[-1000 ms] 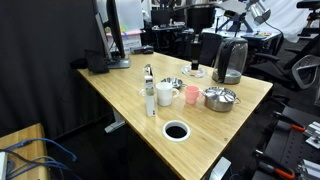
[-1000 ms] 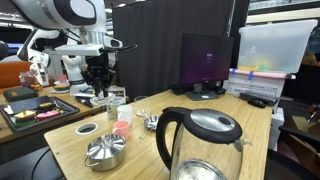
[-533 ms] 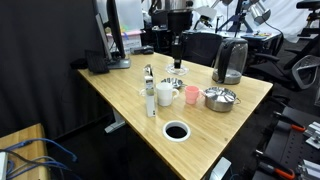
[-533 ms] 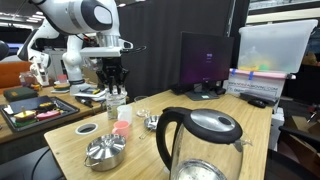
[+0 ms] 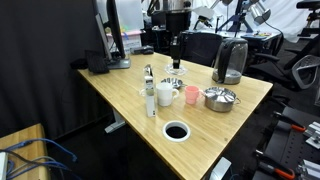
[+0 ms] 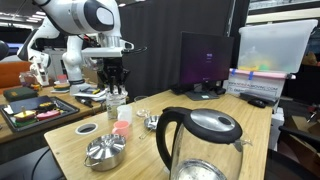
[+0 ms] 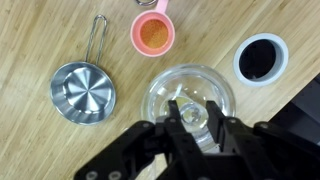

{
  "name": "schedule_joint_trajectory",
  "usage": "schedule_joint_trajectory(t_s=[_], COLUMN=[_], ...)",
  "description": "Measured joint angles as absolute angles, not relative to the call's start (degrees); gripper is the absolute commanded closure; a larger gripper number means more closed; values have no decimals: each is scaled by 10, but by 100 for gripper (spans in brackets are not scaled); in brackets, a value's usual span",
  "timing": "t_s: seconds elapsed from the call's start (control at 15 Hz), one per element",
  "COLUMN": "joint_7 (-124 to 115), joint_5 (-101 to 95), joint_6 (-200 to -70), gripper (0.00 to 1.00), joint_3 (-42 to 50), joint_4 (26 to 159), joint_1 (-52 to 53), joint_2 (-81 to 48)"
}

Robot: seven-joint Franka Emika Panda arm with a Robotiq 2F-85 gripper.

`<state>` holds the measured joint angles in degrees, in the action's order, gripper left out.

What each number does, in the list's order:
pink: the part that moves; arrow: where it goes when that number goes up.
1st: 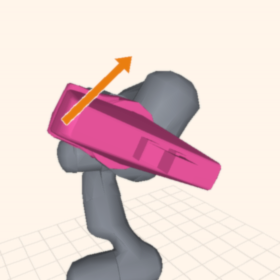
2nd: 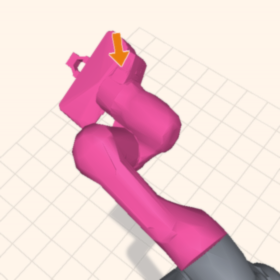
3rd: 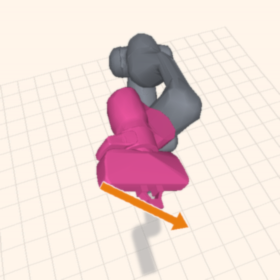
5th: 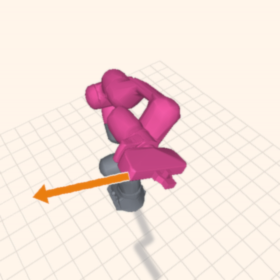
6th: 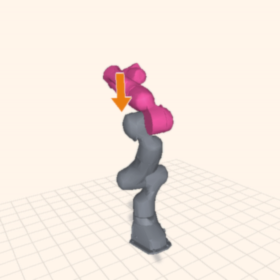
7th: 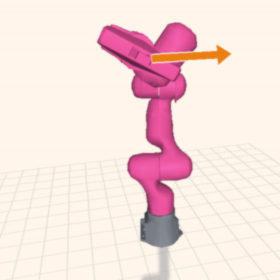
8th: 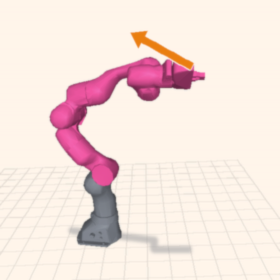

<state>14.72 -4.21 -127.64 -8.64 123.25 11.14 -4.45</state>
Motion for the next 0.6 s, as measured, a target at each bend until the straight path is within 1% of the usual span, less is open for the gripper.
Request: schedule_joint_trajectory(t_s=[0.27,0.6], joint_7=[146,146], joint_5=[-39,-47], joint_6=[-1290,-1295], gripper=[92,92], joint_3=[-87,-84], joint_4=[1208,1115], joint_1=[111,109], joint_2=[-62,-123])
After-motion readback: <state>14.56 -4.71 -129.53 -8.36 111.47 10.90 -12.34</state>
